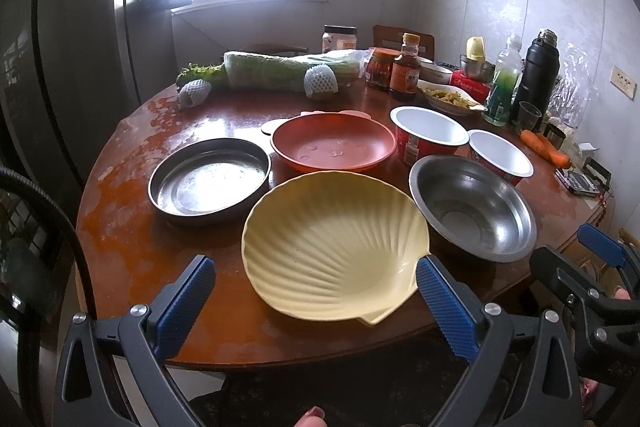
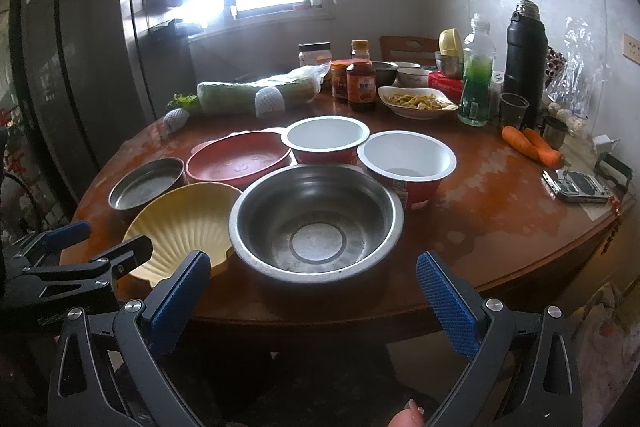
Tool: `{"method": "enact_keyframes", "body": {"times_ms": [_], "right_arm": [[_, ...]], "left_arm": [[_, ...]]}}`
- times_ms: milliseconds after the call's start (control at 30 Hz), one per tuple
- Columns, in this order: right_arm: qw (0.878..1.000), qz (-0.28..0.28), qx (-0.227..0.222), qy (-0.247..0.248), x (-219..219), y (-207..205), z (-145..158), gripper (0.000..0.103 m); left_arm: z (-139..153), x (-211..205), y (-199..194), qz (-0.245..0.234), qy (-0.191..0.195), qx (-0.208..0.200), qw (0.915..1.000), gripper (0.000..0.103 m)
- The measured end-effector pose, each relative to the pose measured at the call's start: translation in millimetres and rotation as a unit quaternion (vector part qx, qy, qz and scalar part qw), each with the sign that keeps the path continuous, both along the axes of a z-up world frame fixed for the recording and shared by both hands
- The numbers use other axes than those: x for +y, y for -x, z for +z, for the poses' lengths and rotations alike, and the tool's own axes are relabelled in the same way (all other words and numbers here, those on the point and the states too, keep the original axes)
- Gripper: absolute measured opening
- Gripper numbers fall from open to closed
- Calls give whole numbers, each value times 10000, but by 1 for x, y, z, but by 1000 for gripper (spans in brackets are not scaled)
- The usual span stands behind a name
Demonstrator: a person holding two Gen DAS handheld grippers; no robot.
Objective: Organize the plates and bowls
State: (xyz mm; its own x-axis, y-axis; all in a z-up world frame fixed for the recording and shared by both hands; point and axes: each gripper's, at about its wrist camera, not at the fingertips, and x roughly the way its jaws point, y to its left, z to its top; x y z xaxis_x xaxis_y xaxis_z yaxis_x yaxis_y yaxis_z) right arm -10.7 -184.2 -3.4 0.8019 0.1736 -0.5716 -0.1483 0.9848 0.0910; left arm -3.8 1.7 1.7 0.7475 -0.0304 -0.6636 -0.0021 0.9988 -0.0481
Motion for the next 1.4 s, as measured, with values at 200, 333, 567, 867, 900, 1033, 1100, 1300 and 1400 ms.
{"method": "enact_keyframes", "body": {"times_ms": [200,333,567,867,900,1033,1100,1300,1400], "right_arm": [[10000,23,25,6,1,0,0,103],[10000,28,14,1,1,1,0,103],[10000,17,23,11,1,1,0,103],[10000,31,18,4,1,2,1,103],[10000,31,24,0,2,1,1,103],[10000,57,24,-19,4,1,2,103],[10000,86,22,-28,7,1,3,103],[9997,247,9,-61,19,0,8,103],[9994,343,-17,-85,26,1,11,103]], "left_arm": [[1,-1,1,-5,-12,-8,10000,101],[1,-1,1,-8,-9,-16,10000,101],[1,-1,1,-15,-12,-17,10000,101],[2,-1,1,-8,-24,-32,10000,101],[2,0,1,-5,-15,-37,10000,101],[5,5,2,35,42,-50,10000,101],[6,8,2,70,83,-62,9999,101],[6,15,2,109,128,-83,9998,101],[8,19,3,146,163,-98,9997,101]]}}
